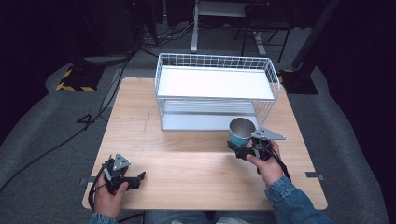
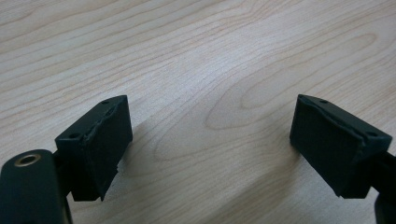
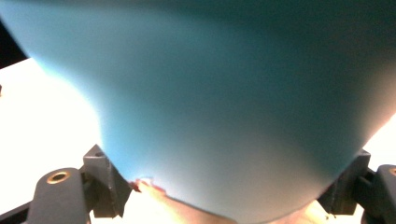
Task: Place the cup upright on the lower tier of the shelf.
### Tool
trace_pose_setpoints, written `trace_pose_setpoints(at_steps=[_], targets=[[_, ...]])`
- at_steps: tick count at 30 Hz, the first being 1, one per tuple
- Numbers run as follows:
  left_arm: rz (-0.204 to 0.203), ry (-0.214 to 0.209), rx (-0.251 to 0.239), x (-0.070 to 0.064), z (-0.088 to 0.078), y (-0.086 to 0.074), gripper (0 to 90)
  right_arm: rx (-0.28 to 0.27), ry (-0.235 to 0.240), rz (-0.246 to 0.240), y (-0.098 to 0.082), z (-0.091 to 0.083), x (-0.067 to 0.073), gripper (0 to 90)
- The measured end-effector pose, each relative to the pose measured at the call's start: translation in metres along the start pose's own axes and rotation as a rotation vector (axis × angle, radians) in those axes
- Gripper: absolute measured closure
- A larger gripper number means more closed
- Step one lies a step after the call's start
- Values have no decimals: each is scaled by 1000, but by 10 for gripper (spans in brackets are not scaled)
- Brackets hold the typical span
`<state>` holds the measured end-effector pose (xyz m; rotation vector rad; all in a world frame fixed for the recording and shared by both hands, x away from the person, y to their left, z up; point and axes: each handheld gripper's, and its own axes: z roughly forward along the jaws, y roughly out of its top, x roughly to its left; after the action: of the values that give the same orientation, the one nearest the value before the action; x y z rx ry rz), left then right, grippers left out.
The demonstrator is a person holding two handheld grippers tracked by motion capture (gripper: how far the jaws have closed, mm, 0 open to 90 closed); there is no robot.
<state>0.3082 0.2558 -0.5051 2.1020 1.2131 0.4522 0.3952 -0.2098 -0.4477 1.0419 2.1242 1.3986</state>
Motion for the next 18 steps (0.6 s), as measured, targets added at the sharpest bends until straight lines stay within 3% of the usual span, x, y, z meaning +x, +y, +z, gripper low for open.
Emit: trace_pose_setpoints(at_steps=[18], targets=[[0,0,0,0,0,0,136,-13,-43,3,14,52,-8,214]])
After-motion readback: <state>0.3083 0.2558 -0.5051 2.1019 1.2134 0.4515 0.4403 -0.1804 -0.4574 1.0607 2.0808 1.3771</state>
